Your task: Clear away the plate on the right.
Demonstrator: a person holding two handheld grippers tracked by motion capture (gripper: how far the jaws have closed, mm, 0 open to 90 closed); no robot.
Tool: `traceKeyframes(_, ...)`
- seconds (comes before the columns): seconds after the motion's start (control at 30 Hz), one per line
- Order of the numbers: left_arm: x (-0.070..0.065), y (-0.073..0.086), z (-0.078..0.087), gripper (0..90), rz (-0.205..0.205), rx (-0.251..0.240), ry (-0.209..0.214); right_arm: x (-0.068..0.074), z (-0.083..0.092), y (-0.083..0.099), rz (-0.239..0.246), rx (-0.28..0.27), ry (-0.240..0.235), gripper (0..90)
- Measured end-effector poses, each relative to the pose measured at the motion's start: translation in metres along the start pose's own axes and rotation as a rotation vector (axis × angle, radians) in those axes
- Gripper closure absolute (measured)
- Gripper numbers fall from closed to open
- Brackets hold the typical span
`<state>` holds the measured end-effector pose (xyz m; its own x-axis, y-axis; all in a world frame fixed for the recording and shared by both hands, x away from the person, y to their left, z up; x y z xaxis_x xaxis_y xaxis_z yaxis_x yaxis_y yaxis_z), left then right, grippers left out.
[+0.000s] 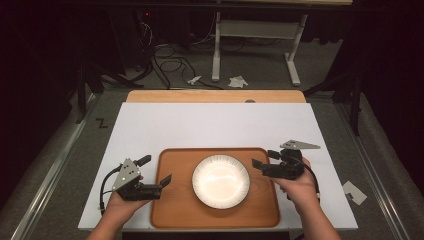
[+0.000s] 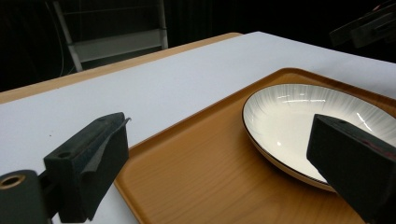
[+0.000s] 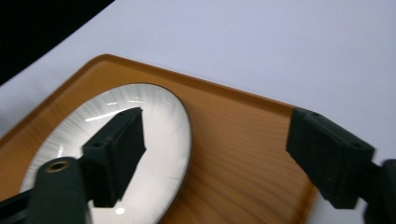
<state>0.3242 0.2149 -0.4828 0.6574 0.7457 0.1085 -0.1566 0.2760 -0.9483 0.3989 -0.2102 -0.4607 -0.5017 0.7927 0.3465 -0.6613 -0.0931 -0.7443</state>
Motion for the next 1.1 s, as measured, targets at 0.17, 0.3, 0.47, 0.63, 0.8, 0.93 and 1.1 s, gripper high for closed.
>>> traceKeyframes(0.17,-0.001,0.001,-0.002,6.4,0.002,0.003,0.004,-0.013,0.022,0.010,-0.006,-0.069,0.060,4.2)
traceKeyframes(0.3,-0.002,0.000,-0.002,6.4,0.006,0.000,0.009,-0.025,0.043,0.021,0.005,-0.107,0.097,0.0)
traceKeyframes(0.47,-0.004,0.000,-0.004,6.4,0.014,0.001,0.017,-0.034,0.063,0.033,0.016,-0.159,0.095,0.0)
traceKeyframes(0.63,-0.006,0.000,-0.006,6.4,0.012,0.006,0.032,-0.031,0.058,0.034,0.038,-0.177,0.087,0.0)
traceKeyframes(0.8,-0.007,0.002,-0.009,6.4,0.012,0.024,0.034,-0.032,0.047,0.038,0.039,-0.120,0.068,0.0)
traceKeyframes(0.93,-0.007,0.001,-0.008,6.4,0.012,0.019,0.034,-0.034,0.048,0.038,0.036,-0.123,0.066,0.0)
traceKeyframes(1.1,-0.007,0.001,-0.007,6.4,0.010,0.011,0.035,-0.034,0.046,0.039,0.037,-0.117,0.066,0.0)
Point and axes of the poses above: each handheld gripper's, and its own axes: z roughly backward along the jaws, y roughly out of its underside, x roughly to its left, the point moved 2 cm from there along -z, roughly forward along the jaws, and after that the axes turned 8 degrees about -z, right-handed, at the moved point
